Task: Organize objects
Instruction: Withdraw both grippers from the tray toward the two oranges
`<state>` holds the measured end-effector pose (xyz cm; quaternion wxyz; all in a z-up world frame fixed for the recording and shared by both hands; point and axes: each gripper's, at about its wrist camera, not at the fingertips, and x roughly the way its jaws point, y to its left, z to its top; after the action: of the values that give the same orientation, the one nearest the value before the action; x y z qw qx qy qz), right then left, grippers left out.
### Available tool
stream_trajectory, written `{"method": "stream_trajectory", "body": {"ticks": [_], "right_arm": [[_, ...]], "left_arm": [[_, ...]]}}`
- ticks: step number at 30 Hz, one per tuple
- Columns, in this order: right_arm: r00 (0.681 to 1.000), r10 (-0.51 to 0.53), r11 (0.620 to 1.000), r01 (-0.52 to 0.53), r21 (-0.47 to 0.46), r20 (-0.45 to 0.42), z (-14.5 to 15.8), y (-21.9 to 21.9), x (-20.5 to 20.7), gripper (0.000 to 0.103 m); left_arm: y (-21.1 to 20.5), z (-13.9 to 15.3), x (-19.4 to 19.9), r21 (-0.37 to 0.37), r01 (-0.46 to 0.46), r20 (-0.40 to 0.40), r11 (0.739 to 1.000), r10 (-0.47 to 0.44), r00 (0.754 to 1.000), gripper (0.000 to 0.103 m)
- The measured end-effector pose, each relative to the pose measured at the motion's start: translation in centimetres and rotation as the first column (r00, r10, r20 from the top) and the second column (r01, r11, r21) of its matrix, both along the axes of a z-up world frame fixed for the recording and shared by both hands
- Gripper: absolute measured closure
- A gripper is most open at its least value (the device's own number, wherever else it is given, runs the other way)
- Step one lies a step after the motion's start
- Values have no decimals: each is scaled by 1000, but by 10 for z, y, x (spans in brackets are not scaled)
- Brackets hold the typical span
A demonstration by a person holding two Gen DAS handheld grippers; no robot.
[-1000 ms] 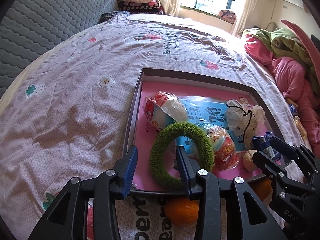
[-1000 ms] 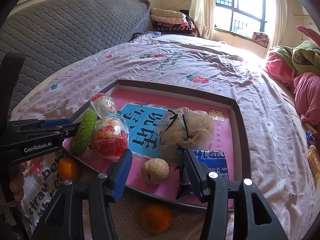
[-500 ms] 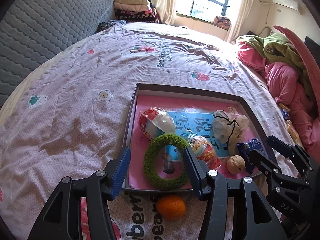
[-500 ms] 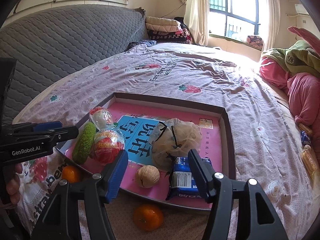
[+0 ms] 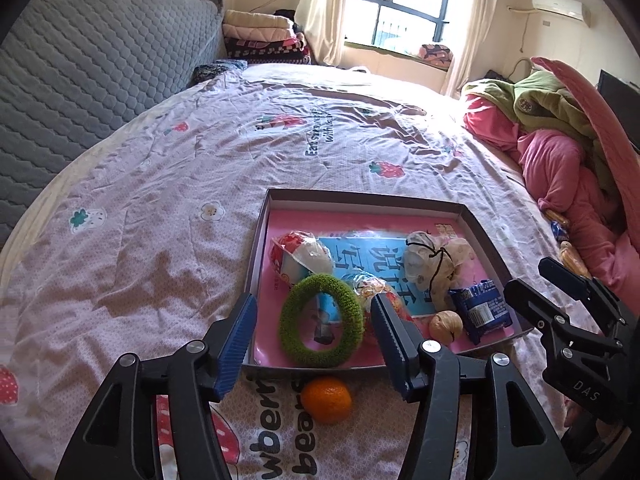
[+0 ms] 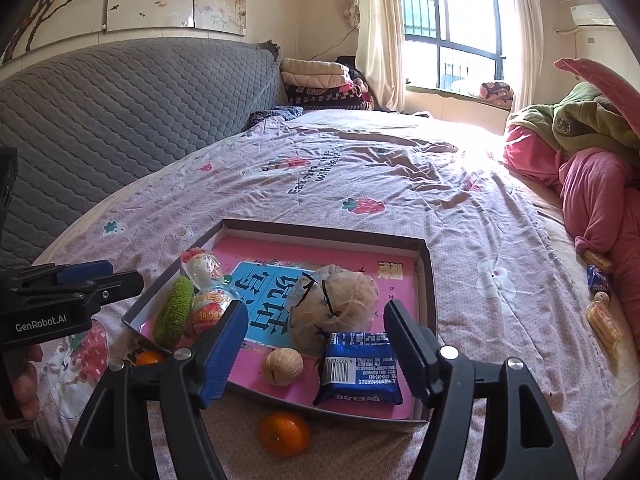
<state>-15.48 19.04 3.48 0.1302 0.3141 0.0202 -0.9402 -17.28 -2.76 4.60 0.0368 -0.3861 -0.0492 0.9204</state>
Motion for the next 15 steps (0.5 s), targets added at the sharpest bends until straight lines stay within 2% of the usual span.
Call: {"method": "stream_trajectory", "body": {"ticks": [4, 9, 15], "right_arm": [[1000, 3, 1000, -3, -14, -27, 8, 2, 11, 31], [998, 4, 999, -6, -34, -61, 14, 3, 28, 26], [996, -11, 1000, 9, -24, -87, 15, 1, 43, 25]], "left_arm": [[2, 4, 12, 12, 4, -9, 1000, -4, 1000, 39], [8, 4, 27, -17, 9, -16, 1000, -10, 1000, 35], [13, 2, 41, -24, 23, -9, 999, -23, 1000, 33]]}}
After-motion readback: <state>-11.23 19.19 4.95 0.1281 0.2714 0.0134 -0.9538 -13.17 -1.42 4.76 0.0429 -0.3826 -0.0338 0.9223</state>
